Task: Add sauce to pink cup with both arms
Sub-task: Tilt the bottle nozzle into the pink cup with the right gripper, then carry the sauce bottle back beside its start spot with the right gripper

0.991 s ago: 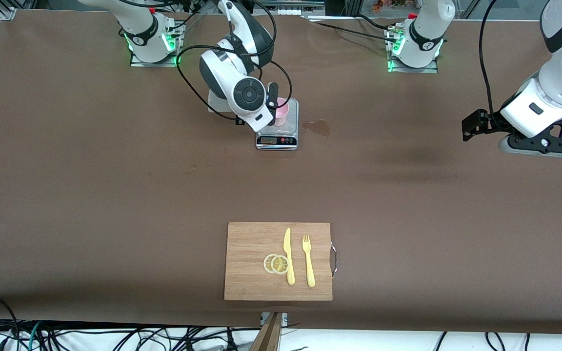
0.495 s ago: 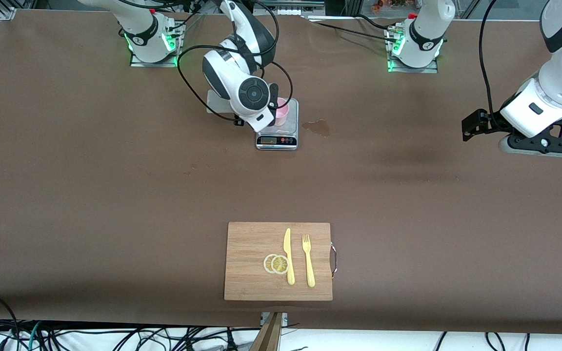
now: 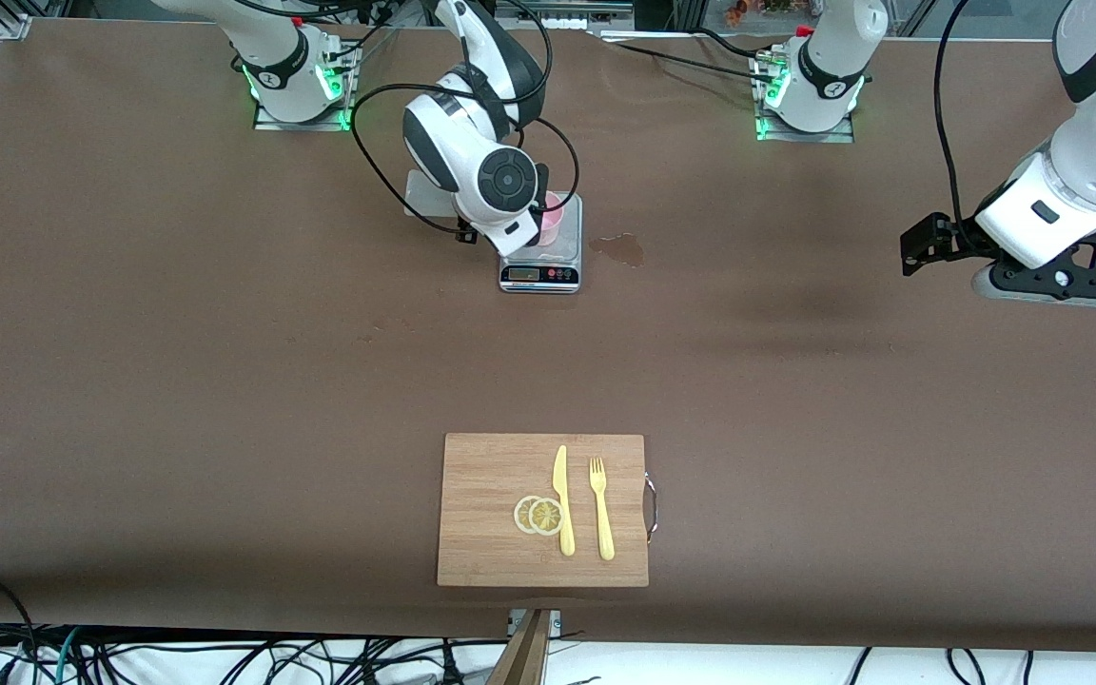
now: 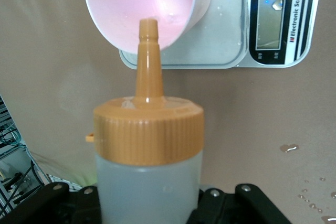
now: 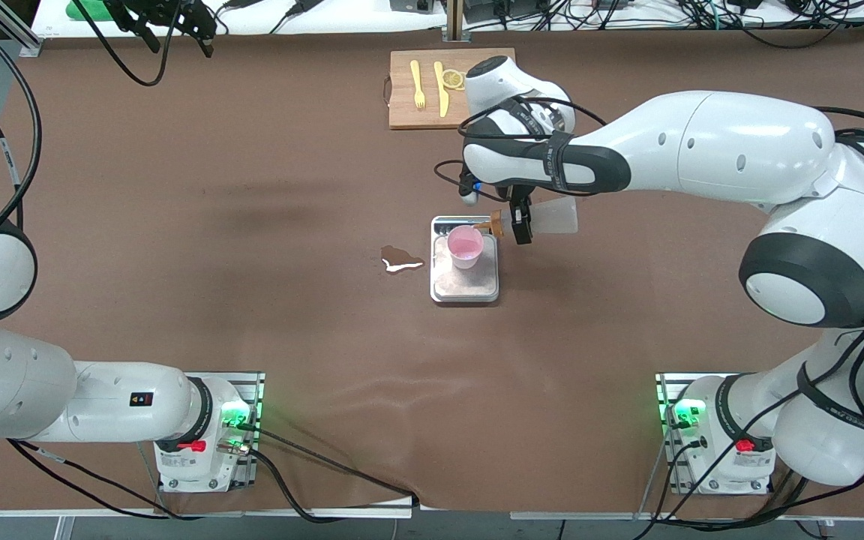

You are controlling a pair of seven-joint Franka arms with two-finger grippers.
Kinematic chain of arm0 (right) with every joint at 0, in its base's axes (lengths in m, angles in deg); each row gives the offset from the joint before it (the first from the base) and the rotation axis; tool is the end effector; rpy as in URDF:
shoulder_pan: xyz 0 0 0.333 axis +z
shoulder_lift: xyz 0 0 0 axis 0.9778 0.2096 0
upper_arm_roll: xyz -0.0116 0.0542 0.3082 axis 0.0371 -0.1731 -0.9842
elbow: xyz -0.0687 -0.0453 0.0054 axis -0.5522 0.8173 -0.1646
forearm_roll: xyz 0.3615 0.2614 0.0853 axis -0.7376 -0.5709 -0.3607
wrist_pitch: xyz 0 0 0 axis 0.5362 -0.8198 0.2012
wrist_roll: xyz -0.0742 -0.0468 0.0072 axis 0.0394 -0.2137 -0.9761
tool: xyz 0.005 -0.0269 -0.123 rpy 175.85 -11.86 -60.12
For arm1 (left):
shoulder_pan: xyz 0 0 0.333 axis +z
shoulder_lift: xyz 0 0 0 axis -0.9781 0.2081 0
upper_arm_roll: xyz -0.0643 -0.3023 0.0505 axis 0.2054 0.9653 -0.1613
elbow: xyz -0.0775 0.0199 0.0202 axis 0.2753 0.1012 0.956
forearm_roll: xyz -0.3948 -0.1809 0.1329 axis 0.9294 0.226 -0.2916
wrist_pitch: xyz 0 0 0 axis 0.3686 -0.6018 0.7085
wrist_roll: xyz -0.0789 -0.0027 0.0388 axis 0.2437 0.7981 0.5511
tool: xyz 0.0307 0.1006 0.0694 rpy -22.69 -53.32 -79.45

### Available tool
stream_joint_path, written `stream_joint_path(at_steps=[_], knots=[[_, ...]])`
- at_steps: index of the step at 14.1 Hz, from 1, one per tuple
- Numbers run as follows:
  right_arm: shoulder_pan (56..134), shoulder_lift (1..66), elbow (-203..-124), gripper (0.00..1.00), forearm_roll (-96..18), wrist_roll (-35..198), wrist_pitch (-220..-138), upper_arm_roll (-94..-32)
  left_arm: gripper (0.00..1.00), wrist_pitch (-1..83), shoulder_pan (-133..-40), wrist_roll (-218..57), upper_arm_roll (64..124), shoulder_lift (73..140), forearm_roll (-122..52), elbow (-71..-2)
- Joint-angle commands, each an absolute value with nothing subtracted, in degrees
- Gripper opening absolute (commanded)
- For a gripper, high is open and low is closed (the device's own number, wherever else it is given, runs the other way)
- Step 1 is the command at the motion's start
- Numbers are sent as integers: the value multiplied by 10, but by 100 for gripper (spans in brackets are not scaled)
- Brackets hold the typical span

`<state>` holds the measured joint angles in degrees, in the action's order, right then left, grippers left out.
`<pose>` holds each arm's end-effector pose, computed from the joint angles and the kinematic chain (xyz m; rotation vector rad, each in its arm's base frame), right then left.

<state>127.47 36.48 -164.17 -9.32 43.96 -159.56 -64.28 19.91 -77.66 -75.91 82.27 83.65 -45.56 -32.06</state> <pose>0.4361 0.4659 0.2316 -2.1777 -2.0178 0.7869 0.6317 -0.0657 0.5332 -3.1168 0.1282 0.0569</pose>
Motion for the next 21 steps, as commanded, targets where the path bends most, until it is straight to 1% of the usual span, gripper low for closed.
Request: stream_joint_path(at_steps=[1,5,10,14,17,19,21], knots=[[1278,371,-1625,16,-84,451,-1580,-646,100,189,-778,-743,820,843,-442,-305],[1270,369,-1628,17,-94,441,-1581,-648,100,189,-779,-743,820,843,-442,-305],[1246,345,-1631,18,-181,368,-1581,-648,100,189,-779,-743,825,843,-442,-305],[1212,325,-1651,18,-193,301,-1581,-657,100,189,-779,-744,832,843,-443,-305],[1158,291,-1678,18,-233,219,-1578,-661,100,189,-778,-744,832,843,-443,-305],[1099,282,-1693,18,-249,140,-1577,-680,100,188,-778,-746,832,842,-443,-306],[1053,279,-1690,18,-273,58,-1560,-680,100,188,-778,-752,832,842,-443,-306]])
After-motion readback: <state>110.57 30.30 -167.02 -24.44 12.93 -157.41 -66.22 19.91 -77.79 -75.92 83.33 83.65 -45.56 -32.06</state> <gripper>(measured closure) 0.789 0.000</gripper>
